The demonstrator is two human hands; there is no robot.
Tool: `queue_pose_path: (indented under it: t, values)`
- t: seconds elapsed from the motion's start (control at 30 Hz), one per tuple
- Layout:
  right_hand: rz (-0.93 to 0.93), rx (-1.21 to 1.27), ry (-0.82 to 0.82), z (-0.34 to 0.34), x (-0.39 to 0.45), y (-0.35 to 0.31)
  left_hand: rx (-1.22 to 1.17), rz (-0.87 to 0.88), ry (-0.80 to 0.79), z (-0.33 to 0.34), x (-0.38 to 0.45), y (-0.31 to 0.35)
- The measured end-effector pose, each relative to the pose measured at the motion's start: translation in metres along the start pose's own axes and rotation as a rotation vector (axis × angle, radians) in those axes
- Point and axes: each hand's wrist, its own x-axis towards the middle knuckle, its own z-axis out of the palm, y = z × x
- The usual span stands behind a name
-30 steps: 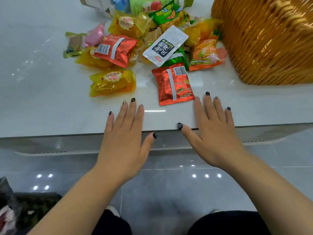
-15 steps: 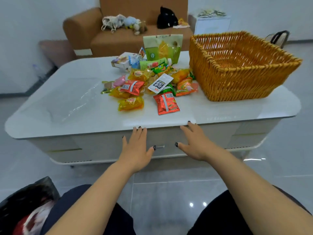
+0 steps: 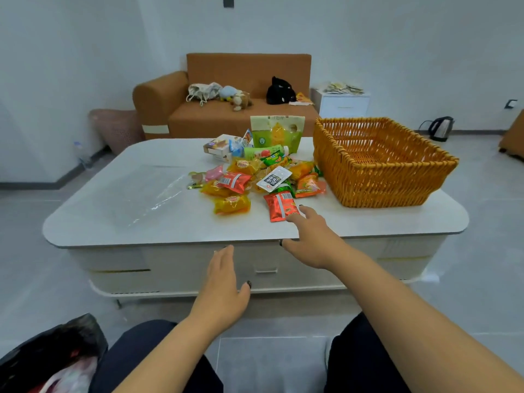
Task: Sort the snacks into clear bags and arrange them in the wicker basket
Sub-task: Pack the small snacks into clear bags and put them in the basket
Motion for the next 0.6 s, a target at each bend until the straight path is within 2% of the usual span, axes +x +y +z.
queue_pose_path:
  t: [0.1,0.3,0.37,0.5,0.6]
  values:
    - [0.002,-0.017,0.029,0.008,0.001,-0.003,-0.026,-0.022,0.012,-0.003,0.011,0.003]
    - [0.005,-0.015,-0.052,0.032,0.006,0.008,-0.108,-0.047,0.07,-0.032,0.039,0.007]
    - [-0.002,-0.003,-0.071,0.04,0.012,0.01,-0.228,-0.07,0.123,-0.035,0.042,-0.002]
    - [-0.043,-0.004,-0.039,0.049,0.033,0.007,-0.581,-0.272,0.248,-0.048,0.056,-0.012]
    - [-0.046,0.008,-0.014,0.054,0.049,0.008,-0.729,-0.333,0.387,-0.071,0.077,-0.021]
